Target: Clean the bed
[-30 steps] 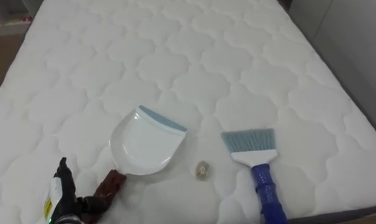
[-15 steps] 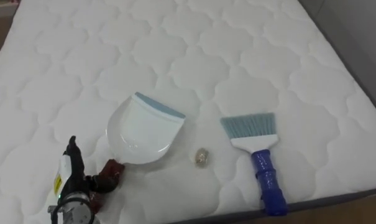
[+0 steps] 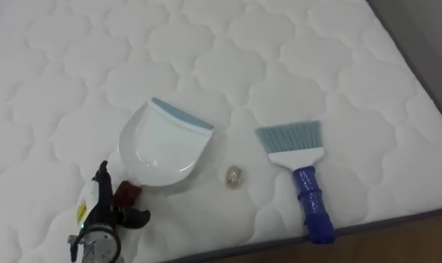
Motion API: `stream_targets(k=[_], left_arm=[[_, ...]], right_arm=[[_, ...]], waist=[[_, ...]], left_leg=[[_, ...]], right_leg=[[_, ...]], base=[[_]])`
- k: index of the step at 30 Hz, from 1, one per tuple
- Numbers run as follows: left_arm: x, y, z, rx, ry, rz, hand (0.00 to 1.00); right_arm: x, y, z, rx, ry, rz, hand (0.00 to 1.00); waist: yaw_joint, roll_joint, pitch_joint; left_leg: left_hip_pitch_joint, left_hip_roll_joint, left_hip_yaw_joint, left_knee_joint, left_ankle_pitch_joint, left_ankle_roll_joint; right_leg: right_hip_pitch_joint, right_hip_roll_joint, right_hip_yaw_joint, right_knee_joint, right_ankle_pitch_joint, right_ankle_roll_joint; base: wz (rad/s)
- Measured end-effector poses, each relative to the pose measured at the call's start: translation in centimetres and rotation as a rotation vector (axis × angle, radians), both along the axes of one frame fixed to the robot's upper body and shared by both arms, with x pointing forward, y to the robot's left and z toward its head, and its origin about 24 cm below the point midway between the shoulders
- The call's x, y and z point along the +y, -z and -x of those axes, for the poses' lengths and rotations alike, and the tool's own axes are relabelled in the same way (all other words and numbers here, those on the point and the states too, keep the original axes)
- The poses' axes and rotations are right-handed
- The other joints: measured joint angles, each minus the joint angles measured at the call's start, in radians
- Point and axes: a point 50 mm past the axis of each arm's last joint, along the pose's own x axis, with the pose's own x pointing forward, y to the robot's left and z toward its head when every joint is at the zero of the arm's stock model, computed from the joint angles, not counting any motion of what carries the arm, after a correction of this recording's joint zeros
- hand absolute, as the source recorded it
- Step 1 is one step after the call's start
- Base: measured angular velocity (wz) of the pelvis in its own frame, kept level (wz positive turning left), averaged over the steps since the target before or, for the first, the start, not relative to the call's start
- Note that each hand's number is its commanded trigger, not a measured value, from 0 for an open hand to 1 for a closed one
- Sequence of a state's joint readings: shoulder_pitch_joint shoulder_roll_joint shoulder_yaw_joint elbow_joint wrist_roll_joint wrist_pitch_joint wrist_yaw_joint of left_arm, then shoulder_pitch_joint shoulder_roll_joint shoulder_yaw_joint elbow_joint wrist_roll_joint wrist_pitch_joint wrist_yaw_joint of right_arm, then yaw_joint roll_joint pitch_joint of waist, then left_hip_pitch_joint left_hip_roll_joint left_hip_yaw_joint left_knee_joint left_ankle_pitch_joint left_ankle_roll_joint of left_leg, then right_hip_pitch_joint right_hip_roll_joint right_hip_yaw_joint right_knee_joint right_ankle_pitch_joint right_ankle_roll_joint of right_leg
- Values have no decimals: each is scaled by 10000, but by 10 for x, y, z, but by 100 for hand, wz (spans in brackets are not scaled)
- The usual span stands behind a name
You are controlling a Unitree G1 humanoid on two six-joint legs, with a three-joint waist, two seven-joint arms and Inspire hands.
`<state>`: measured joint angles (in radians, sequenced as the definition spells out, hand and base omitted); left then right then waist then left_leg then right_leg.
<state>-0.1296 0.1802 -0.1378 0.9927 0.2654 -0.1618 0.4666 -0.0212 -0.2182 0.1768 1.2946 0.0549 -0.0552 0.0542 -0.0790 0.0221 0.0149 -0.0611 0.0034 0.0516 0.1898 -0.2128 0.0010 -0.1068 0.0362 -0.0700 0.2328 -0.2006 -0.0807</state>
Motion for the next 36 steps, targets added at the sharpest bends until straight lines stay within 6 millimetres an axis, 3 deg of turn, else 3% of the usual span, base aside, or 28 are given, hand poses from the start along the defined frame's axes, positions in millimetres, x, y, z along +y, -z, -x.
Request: stream_targets(k=[20, 36], left_arm=[[6, 10, 7, 808, -336, 155, 0], [8, 10, 5, 1053, -277, 183, 0]], right_arm=[[0, -3, -16, -40, -680, 65, 0], [4, -4, -23, -282, -696, 234, 0]], waist=[[55, 52, 1], [53, -63, 79]], left_leg=[[-524, 54, -3, 8, 23, 26], [-901, 55, -29, 3, 24, 26]], right_leg=[[-543, 5, 103, 32, 37, -22], [-899, -10, -117, 47, 36, -22]], base=[[-1], [2]])
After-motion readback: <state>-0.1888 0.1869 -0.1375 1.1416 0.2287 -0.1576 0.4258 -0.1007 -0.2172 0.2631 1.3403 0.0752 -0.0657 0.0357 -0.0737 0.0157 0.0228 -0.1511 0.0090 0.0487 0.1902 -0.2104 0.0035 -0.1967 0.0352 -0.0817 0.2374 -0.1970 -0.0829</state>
